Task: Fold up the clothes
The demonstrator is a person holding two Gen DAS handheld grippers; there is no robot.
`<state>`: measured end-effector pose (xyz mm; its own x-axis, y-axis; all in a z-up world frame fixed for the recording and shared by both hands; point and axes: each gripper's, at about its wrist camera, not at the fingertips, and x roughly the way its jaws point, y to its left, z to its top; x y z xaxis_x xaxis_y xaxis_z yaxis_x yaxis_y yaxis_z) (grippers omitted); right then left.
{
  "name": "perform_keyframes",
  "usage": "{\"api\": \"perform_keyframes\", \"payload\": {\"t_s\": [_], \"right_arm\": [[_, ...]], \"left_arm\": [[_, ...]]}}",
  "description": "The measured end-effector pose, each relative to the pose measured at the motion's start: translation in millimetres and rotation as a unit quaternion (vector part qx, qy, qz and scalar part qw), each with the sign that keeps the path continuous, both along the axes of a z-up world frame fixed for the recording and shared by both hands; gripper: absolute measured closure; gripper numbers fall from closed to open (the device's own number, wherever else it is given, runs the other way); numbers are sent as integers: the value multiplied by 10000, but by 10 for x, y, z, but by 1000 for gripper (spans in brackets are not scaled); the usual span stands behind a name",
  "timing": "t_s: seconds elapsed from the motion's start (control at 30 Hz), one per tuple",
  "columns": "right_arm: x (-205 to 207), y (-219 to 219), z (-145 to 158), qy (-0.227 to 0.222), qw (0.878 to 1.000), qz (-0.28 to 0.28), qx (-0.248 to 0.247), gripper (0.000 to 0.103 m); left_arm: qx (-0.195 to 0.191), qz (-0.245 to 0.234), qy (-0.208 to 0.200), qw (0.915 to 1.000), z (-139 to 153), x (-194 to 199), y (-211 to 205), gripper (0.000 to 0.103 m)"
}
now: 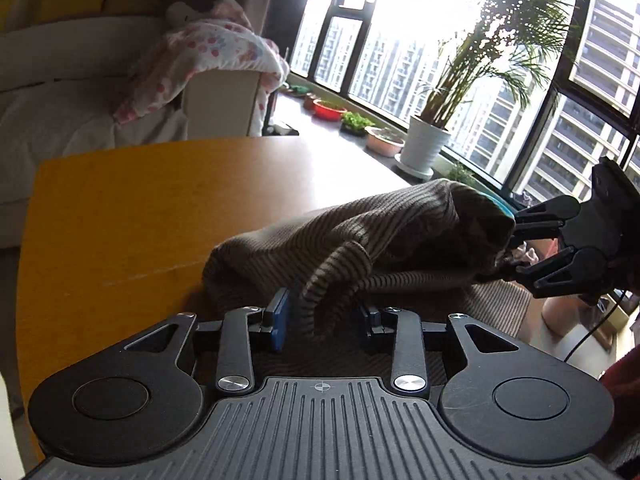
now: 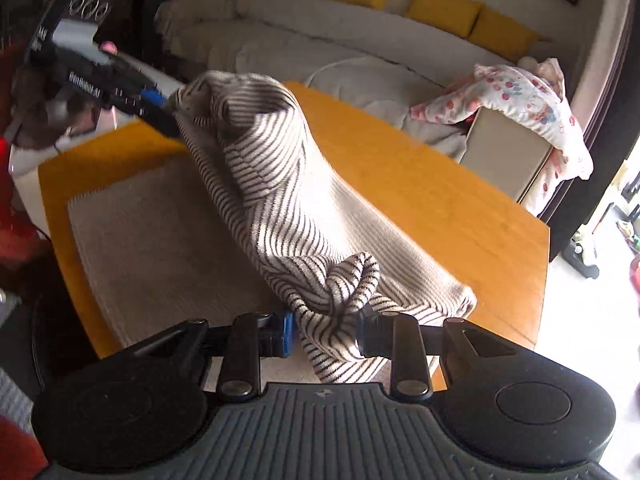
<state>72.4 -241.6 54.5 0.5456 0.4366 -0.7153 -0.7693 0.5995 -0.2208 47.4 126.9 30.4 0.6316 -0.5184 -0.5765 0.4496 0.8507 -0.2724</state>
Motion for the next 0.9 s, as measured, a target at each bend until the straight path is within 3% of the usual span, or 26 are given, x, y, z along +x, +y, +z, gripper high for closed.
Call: {"api": "perform_keyframes", "payload": {"t_s": [0.1,0.17,0.23,0.3,0.37,0.47,0.53,0.6,0.67,0.7,0.73,0.77,0.8,0.9], "right_arm": [[-195,-83,-64,21,9998,-98,-167,74],[-243,-200,-11,171,9994,-284,-13,71],[-271,-358,91,282,9971,-614,348,62],[-268,-528,197,451,9904,-1007,833,42],[-190,-704,248,894,9713,-1503,1613,37],[40,-882,116,1797,9232,-2169,2613,35],[178,-904,-32,2252,8949,-2486,2943,34],[277,-838,-208,2456,8831,-2641,3000,33],[324,-684,-318,2351,8956,-2552,2782,34],[338,-599,-361,2254,9049,-2457,2644,41],[299,-490,-373,1920,9220,-2340,2414,46],[272,-403,-348,1632,9370,-2192,2175,58],[248,-319,-318,1353,9502,-2037,1933,69],[235,-371,-61,1042,9547,-1888,2050,81]], "left_arm": [[-284,179,118,9994,19,-196,128,48],[-609,331,226,9973,55,-250,222,28],[-921,483,350,9940,86,-255,299,17],[-1205,637,548,9891,77,-199,336,12],[-1329,839,839,9840,5,-69,314,10],[-1279,1154,1277,9767,-153,147,231,11],[-1186,1262,1455,9741,-263,266,154,13],[-1135,1278,1481,9741,-321,346,76,17],[-928,1282,1343,9782,-332,351,-20,30],[-847,1271,1269,9801,-316,336,-59,36],[-808,1234,1187,9819,-260,289,-83,49],[-769,1197,1105,9836,-204,243,-106,60],[-729,1160,1023,9853,-149,196,-129,64],[-610,1048,777,9896,19,56,-199,73]]}}
